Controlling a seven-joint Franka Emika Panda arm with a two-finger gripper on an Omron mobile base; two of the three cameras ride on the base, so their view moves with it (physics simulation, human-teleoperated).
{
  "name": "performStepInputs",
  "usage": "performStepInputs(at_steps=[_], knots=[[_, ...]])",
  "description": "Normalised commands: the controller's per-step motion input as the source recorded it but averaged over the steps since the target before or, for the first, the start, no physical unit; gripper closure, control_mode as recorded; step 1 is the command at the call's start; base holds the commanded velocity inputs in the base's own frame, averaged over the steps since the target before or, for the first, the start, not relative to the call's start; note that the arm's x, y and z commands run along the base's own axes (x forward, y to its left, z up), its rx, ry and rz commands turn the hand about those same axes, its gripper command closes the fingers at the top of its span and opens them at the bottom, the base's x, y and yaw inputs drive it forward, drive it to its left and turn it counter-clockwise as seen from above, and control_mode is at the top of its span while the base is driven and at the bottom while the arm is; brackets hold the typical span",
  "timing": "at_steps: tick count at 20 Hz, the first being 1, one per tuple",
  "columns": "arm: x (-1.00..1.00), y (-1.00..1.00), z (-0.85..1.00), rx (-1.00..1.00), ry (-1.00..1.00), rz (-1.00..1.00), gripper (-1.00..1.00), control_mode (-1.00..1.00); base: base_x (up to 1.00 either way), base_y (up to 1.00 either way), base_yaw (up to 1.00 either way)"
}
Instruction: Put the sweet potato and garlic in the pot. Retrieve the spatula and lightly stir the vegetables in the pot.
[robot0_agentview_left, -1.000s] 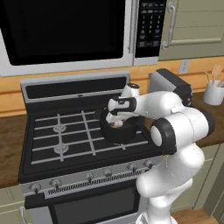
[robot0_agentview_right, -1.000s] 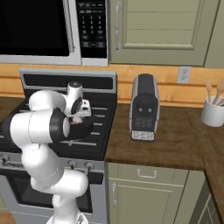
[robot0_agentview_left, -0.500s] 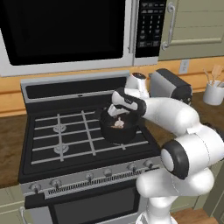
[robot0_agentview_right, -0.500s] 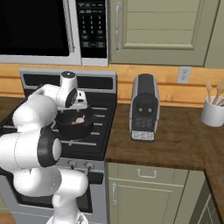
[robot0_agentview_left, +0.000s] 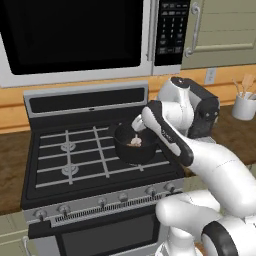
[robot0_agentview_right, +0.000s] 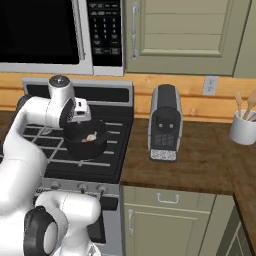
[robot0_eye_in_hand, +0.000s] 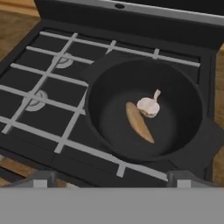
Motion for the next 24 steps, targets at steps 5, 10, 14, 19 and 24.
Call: performStepInputs(at_steps=[5,10,14,19,24], knots=[[-0.9,-0.29,0.27,0.0,-0.11,-0.01,-1.0,-1.0,0.0,0.0,0.0],[-0.04,0.0,0.0,0.0,0.0,0.0,-1.0,-1.0,0.0,0.0,0.0],[0.0,0.0,0.0,0.0,0.0,0.0,-1.0,-1.0,0.0,0.0,0.0],[0.0,0.0,0.0,0.0,0.0,0.0,-1.0,1.0,0.03,0.3,-0.03],[0.0,0.0,0.0,0.0,0.0,0.0,-1.0,1.0,-0.02,1.0,-0.03]])
